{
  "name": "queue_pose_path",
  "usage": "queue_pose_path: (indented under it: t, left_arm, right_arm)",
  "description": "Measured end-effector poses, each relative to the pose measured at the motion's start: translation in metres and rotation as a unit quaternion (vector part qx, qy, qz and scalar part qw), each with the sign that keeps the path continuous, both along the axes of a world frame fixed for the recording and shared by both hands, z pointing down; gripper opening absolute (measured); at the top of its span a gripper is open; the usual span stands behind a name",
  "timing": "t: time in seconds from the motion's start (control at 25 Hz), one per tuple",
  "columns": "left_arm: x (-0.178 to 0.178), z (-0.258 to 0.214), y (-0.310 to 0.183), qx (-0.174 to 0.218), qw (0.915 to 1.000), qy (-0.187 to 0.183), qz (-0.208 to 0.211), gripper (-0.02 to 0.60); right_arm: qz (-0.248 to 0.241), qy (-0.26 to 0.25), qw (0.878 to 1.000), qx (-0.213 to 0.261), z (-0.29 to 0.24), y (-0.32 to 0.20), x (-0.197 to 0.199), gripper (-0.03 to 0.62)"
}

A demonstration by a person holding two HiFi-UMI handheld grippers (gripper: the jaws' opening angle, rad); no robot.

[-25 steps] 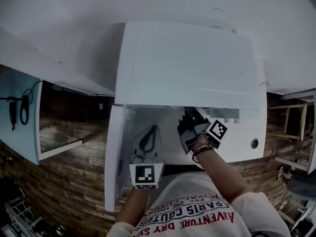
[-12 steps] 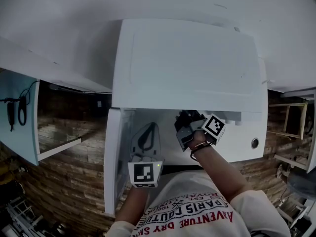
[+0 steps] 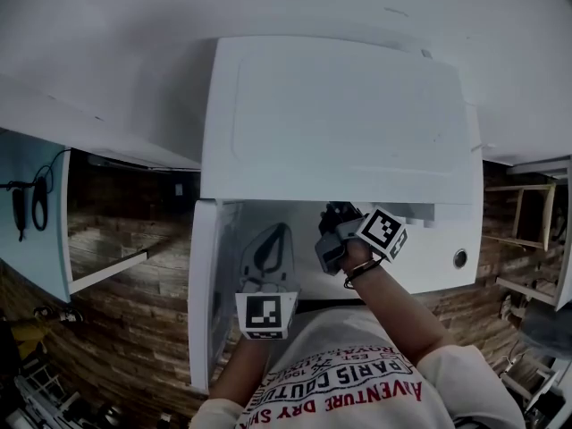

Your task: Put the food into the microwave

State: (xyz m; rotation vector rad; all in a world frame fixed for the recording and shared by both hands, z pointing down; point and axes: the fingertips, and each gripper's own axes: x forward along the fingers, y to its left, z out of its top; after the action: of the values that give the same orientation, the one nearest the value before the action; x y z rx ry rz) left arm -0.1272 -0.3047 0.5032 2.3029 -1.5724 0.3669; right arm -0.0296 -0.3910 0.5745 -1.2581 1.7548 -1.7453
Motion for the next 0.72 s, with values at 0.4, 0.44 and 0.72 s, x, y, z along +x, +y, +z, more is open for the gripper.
queue_pose_path:
  t: [0.4,0.44,0.72]
  left_arm:
    - [-0.004,0.005,-0.001,-0.004,1.0000,-0.001,0.000,0.006]
    - [-0.006,0.005,-0.001,-0.004,1.0000,-0.002,0.001,0.006]
    - [-0.005,0.009,0.004,-0.009,1.0000,0.002,0.001,0.006]
  right_arm:
    - [-0.177,0.177,0.965,0.082,-0.010,0.014,-0.017,0.225]
    - [-0.193,0.197,0.958,0.082,-0.008,0.016,-0.019,0.229]
    - [-0.307,0.403,0.856,0.099,0.003,0.025,-0.019,0.239]
